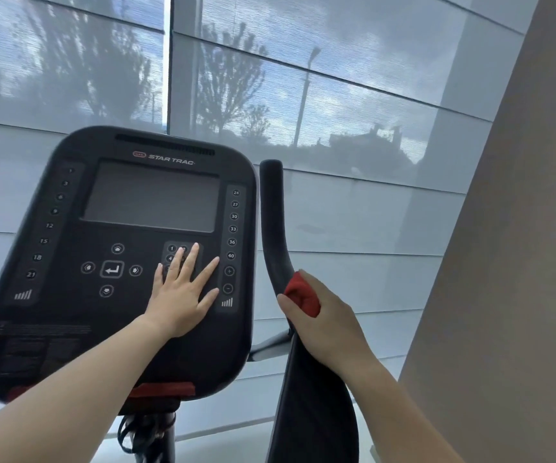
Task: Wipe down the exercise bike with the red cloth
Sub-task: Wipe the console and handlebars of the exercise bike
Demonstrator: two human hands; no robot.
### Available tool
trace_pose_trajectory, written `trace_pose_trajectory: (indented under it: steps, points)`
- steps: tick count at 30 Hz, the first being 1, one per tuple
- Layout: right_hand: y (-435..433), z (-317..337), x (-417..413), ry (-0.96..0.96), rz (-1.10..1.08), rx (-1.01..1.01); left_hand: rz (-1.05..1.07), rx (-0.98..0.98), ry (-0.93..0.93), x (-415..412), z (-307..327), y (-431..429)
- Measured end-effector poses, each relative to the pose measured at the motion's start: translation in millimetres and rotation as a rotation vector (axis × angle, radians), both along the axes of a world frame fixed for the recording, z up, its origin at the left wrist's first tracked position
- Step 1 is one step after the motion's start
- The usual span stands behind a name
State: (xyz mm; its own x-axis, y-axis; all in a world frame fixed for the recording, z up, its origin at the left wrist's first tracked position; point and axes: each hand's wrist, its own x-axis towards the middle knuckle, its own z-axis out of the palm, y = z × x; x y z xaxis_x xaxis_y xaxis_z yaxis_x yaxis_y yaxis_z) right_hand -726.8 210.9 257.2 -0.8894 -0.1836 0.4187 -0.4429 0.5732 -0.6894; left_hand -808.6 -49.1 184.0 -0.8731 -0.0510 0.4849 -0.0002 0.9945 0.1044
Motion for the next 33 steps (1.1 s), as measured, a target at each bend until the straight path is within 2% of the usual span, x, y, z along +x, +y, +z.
trace_pose_trajectory:
  steps: [7,12,16,20,33]
  points:
    - [-14.5,13.4,-13.2,0.127,-0.022,0.067,0.008,-0.013,0.006,-0.5,1.0,1.0]
    - [-15.6,15.7,-40.4,0.190,-0.022,-0.104,0.003,-0.015,0.013,1.1,0.6,0.7]
    - [-19.0,21.9,-57.5,0.081,0.113,-0.091,0.007,-0.036,-0.006,3.0,3.2,0.0]
    - [-11.1,9.6,-51.7,0.043,0.140,-0.098,0.017,-0.051,-0.012,4.1,2.9,-1.0]
    - [-22.8,18.1,-52.5,0.123,0.070,-0.022,0.017,-0.051,-0.005,7.2,5.0,0.5]
